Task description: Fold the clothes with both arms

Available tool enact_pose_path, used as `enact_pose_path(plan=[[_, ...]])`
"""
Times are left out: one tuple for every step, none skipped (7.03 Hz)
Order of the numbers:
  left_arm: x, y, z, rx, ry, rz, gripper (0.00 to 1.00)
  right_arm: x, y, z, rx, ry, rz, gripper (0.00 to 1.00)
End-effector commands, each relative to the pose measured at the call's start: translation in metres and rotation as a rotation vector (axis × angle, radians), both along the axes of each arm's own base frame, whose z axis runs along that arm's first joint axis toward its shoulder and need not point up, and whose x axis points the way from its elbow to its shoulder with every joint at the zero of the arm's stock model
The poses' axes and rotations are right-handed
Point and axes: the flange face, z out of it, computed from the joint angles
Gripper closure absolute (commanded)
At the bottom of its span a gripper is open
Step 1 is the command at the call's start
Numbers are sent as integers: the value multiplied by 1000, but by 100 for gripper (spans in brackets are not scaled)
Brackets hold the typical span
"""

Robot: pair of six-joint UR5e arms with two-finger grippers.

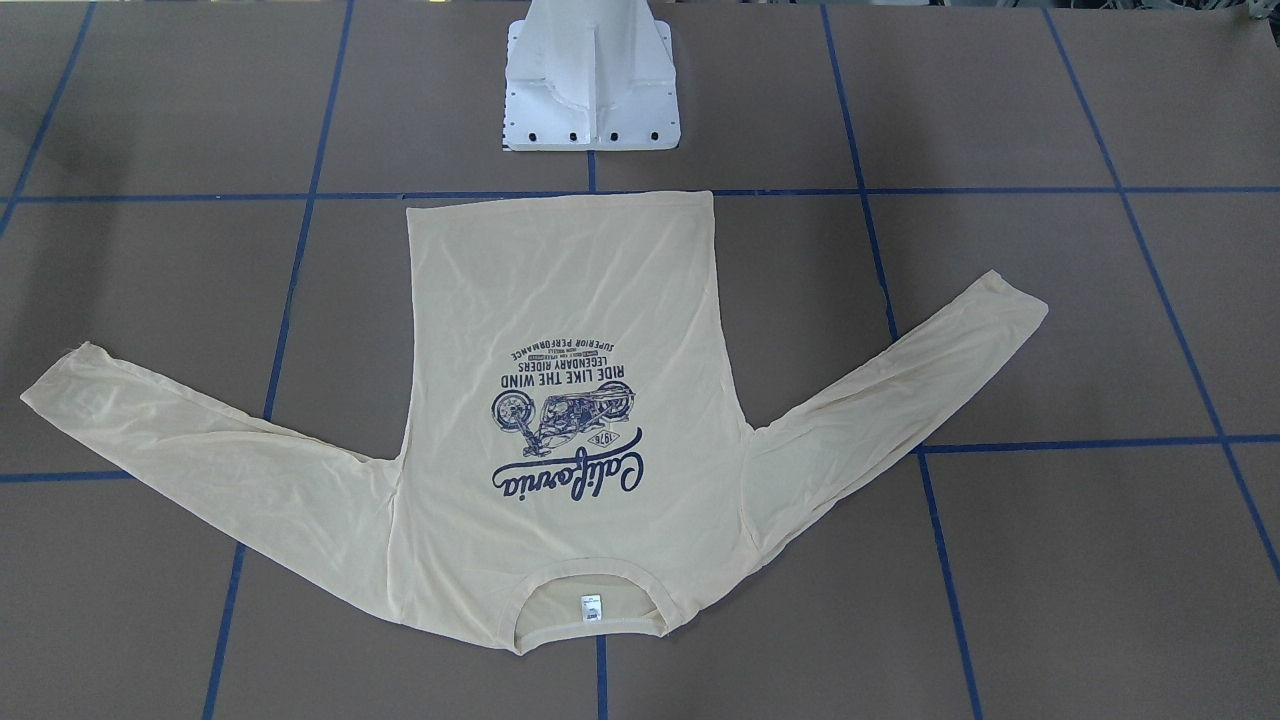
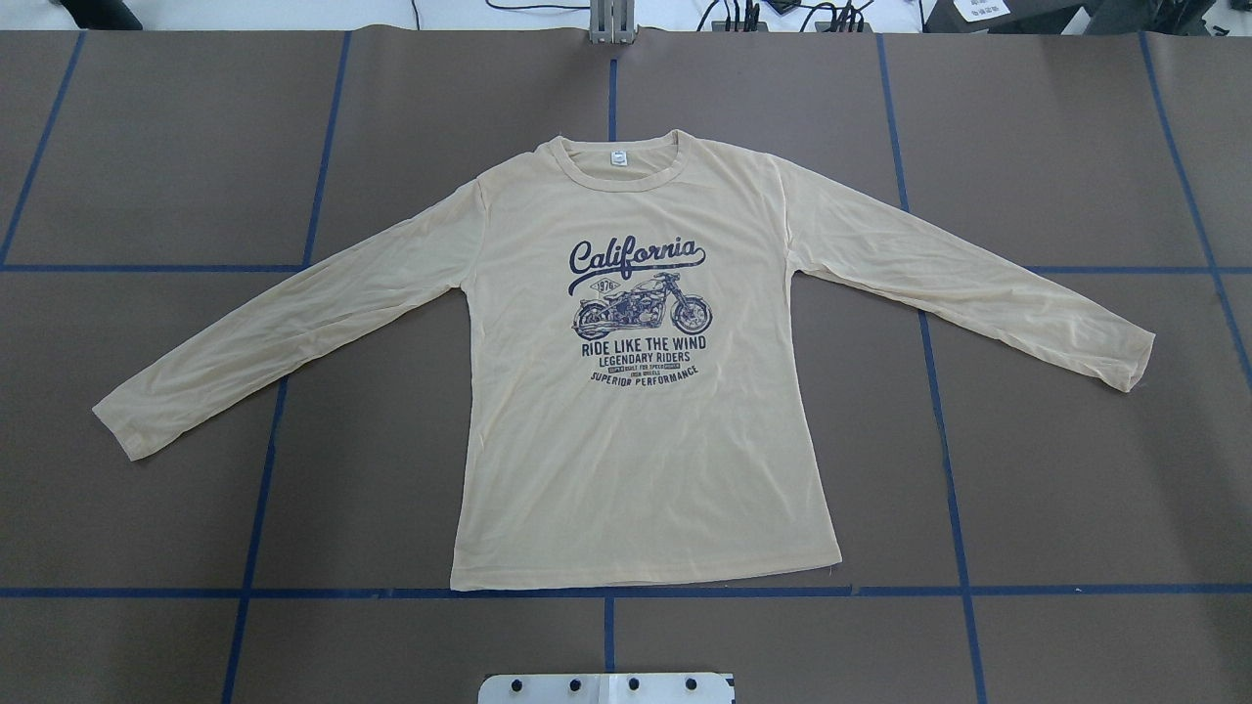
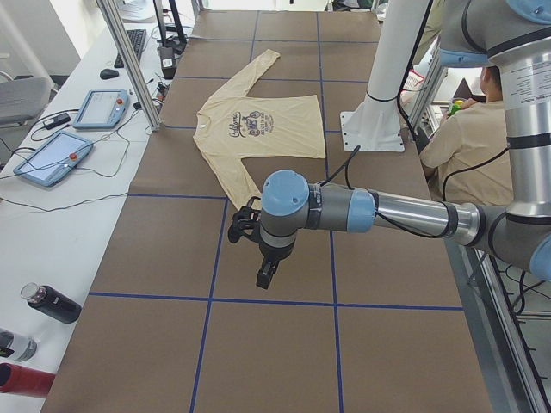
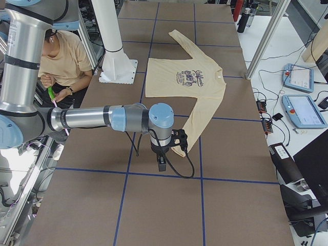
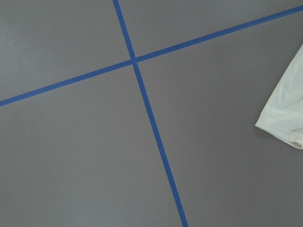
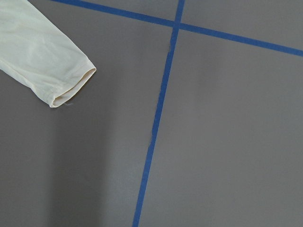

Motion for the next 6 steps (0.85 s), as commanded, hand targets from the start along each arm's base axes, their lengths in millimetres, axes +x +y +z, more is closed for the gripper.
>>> enact_pose_path(plan=[[1, -6, -19, 92, -14, 1, 0, 0, -11, -14, 33, -3, 0, 0], [0, -13, -41, 179, -15, -4, 0, 0, -30, -35, 84, -4, 1, 0], [-1, -21, -58, 265, -31, -2, 0, -1, -50, -53, 127, -6, 1, 0], [-2, -42, -74, 346, -34, -5, 0, -2, -63, -69, 183, -6, -1, 0], [-3, -55, -90, 402, -36, -6, 0, -1, -71, -69, 237, -4, -1, 0], [-3, -80, -100, 497, -41, -6, 0, -1, -74, -71, 279, -9, 15, 0]])
